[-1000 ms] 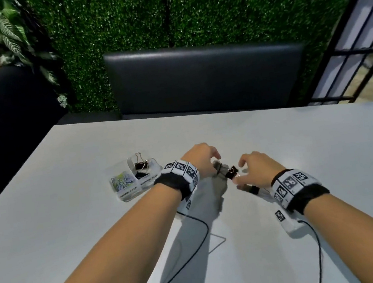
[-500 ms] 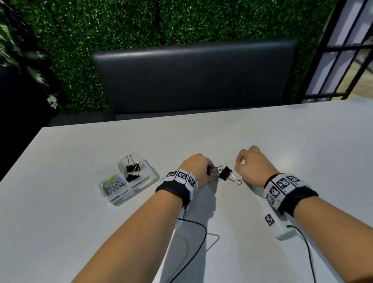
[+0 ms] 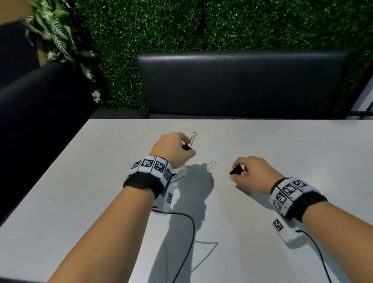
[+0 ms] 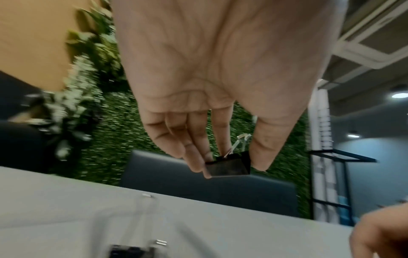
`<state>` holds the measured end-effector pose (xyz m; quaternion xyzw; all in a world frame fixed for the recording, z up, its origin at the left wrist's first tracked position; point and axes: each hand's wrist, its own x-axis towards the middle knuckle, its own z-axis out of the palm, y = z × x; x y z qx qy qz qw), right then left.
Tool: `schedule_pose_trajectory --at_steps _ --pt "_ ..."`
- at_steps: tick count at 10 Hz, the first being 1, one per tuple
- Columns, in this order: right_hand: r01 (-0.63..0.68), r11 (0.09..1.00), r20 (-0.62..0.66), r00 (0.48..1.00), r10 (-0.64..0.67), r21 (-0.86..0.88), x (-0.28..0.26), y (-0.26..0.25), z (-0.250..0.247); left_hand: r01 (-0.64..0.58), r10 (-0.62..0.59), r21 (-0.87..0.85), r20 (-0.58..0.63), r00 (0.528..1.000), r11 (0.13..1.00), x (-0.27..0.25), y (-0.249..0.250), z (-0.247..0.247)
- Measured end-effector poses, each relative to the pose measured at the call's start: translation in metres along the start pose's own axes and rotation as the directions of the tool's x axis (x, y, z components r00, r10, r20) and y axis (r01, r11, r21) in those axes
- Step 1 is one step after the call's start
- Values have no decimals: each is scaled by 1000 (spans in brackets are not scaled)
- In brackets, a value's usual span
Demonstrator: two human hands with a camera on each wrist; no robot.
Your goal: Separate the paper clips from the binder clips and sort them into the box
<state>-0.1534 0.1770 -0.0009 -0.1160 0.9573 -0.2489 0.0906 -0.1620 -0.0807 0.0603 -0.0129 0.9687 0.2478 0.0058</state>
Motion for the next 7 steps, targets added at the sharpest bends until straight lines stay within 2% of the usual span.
schedule_pose_trajectory --at_steps 1,2,3,5,7 --pt "180 981 -20 984 -179 73 17 -53 5 126 -127 -24 -18 992 992 4 -32 -13" --pt "278 956 2 960 -279 99 41 -99 13 169 -171 -61 -18 985 984 6 -50 -12" --pt "304 946 33 950 -309 111 64 -130 23 192 -195 -116 -18 981 975 10 -62 -10" --pt "270 955 153 946 -287 120 81 -148 38 214 -206 -125 72 976 969 13 -82 -9" --pt "158 978 120 977 -174 138 84 -154 49 202 -192 -227 65 979 953 8 -94 -13"
